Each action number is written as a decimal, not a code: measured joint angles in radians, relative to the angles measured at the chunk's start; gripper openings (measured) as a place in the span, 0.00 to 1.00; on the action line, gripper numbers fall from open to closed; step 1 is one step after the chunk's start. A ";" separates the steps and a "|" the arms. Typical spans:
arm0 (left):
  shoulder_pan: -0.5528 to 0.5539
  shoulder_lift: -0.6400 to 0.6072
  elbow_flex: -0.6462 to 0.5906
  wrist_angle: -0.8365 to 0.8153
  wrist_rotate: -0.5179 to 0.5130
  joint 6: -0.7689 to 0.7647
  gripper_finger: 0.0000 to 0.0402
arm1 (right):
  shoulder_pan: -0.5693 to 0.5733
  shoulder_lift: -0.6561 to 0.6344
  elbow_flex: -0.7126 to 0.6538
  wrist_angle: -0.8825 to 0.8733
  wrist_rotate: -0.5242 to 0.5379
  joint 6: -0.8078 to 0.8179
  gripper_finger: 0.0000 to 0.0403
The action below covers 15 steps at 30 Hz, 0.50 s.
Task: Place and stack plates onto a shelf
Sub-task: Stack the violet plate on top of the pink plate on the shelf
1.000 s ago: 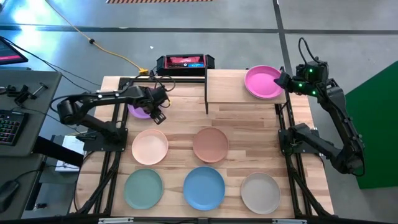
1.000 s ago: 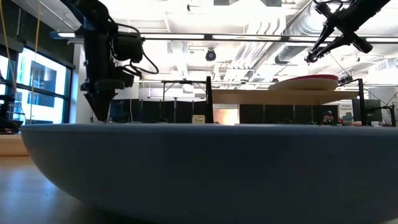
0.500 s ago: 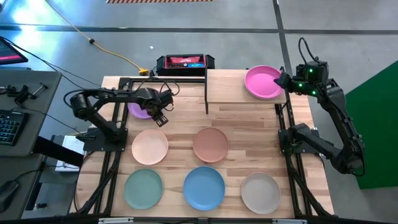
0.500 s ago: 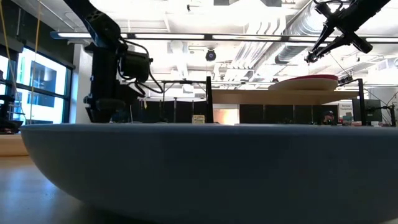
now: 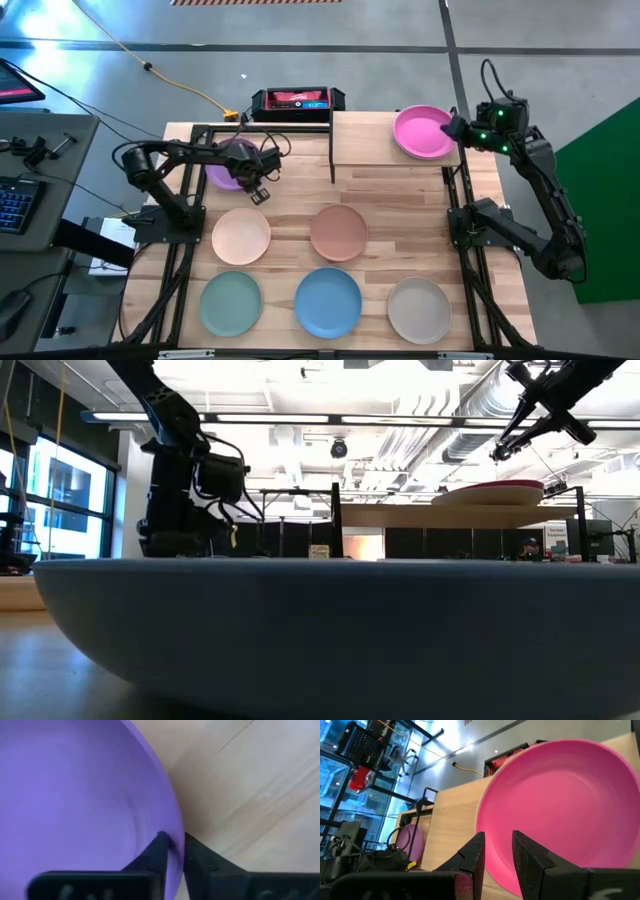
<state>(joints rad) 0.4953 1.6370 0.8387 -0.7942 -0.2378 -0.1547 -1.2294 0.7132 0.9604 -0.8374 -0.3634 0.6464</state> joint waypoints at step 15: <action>-0.033 -0.141 -0.002 -0.081 -0.028 0.021 0.00 | 0.000 0.000 0.000 0.078 -0.007 0.005 0.19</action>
<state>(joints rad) 0.4621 1.4962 0.8368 -0.8753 -0.2661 -0.1337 -1.2297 0.7132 0.9604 -0.7594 -0.3705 0.6514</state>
